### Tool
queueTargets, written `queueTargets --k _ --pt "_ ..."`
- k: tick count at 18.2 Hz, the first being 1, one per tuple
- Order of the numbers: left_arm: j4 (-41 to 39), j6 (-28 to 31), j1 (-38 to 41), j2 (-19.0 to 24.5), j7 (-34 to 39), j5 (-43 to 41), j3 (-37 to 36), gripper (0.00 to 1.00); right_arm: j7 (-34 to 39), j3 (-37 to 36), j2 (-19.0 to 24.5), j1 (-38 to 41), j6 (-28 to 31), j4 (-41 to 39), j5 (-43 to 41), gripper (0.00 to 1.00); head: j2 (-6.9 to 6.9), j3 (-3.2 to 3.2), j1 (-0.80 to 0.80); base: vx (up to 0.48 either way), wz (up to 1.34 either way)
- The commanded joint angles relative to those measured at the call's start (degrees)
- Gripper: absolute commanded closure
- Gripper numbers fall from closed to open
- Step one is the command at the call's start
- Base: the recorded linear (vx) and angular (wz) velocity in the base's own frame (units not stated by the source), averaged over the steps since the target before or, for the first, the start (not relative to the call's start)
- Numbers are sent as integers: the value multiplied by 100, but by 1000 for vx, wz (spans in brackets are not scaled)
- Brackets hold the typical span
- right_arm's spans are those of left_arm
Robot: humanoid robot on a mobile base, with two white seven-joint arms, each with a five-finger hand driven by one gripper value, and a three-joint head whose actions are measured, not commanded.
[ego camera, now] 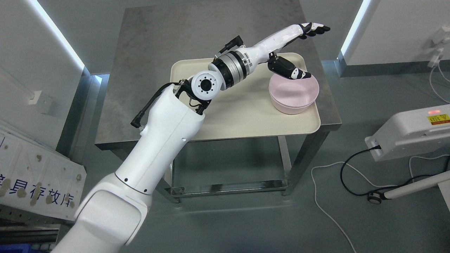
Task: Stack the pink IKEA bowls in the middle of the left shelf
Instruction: 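Release the stacked bowl and withdraw the left hand, then grasp the rim of the stacked pink bowls with the left hand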
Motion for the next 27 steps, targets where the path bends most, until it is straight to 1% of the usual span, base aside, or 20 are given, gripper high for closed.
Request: queueTargets --k 1,4,6,7,9,12,14,16,17,21,25,27 --pt "-1790 -54 790 366 -746 119 1111 18 -4 0 -100 -1 3 0 0 0 0 0 0 0 0" --pt "-1852 -62 852 981 -800 -46 997 18 -4 0 -100 -1 3 0 0 0 0 0 0 0 0" --pt "-1852 -133 913 1307 -827 -624 769 18 -4 0 -100 -1 3 0 0 0 0 0 0 0 0" --pt "-1844 -142 1035 1317 -844 -889 716 18 -4 0 -100 -1 3 0 0 0 0 0 0 0 0" --pt "-1844 -142 1229 1273 -923 -1346 681 19 -4 0 -100 -1 3 0 0 0 0 0 0 0 0" --pt "-1817 -150 1317 984 -950 -1796 347 20 -4 0 -100 -1 3 0 0 0 0 0 0 0 0" --pt "-1782 -159 1309 616 -950 -2033 180 23 -4 0 -100 -1 3 0 0 0 0 0 0 0 0" --pt "-1651 -159 1282 168 -950 -2410 188 24 -4 0 -100 8 3 0 0 0 0 0 0 0 0" --pt "-1633 -151 1274 99 -950 -2525 179 24 -4 0 -100 -1 3 0 0 0 0 0 0 0 0" --pt "-1466 -142 1238 99 -959 -2938 144 30 -4 0 -100 -1 3 0 0 0 0 0 0 0 0" --pt "-1124 -142 1115 99 -985 -3588 188 34 -4 0 -100 -1 3 0 0 0 0 0 0 0 0" --pt "-1027 -142 1080 99 -1029 -3686 197 37 -4 0 -100 -1 3 0 0 0 0 0 0 0 0"
